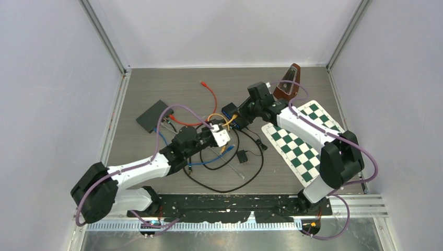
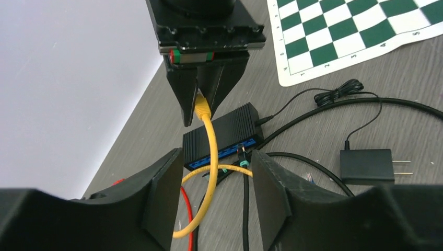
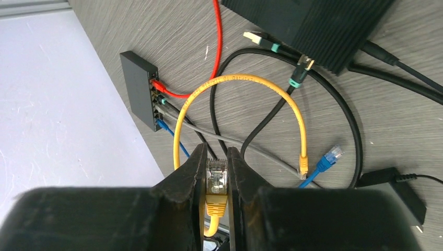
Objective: Insert the plug into the switch port
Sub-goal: Pick up the connector from the center of the board.
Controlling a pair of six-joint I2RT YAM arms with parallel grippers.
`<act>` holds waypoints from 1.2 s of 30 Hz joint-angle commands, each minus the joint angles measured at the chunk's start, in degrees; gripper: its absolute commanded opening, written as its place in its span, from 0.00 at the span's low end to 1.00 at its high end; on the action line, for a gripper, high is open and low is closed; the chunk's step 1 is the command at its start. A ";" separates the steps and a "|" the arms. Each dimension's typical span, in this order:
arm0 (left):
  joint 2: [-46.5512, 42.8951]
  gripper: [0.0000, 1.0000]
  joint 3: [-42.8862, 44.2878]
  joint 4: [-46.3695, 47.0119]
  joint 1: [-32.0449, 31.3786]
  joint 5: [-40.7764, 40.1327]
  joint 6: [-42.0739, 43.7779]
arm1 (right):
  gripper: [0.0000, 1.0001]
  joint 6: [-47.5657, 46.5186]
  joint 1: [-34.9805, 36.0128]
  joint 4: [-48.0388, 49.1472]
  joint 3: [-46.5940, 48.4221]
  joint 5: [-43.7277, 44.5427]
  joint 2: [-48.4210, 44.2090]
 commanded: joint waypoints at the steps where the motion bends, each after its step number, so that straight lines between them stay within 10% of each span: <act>1: 3.94 0.49 0.90 9.43 -0.92 -5.50 1.53 | 0.08 3.82 0.16 2.59 -2.47 2.25 -4.43; 6: 7.90 0.43 2.95 10.34 -1.16 -6.54 0.02 | 0.08 4.10 0.13 4.61 -3.53 1.06 -4.99; 10: 8.13 0.16 1.97 11.15 -1.28 -6.50 0.46 | 0.10 3.23 0.18 4.62 -3.74 1.12 -5.61; 15: 5.30 0.00 0.34 9.66 0.45 -5.71 -1.03 | 0.34 -6.40 -1.74 14.44 -7.31 -4.88 -6.26; 17: 3.99 0.00 0.34 7.25 1.69 -2.50 -1.25 | 0.45 -10.28 -4.61 28.29 -13.67 -11.57 -7.48; 20: 1.74 0.00 0.24 4.06 3.61 1.48 -2.98 | 0.99 -14.24 -9.61 50.41 -22.91 -24.71 -8.83; 25: -1.74 0.00 -0.78 3.12 10.07 11.26 -8.53 | 0.95 -31.31 -13.38 41.62 -19.22 -31.78 -10.53; 32: -5.77 0.00 2.23 -5.71 12.38 17.87 -10.31 | 0.97 -31.45 -19.90 51.49 -18.98 -43.90 -12.19; 36: -6.81 0.00 3.56 -8.00 13.25 20.64 -12.84 | 0.62 -26.39 -20.10 62.94 -19.02 -50.21 -11.79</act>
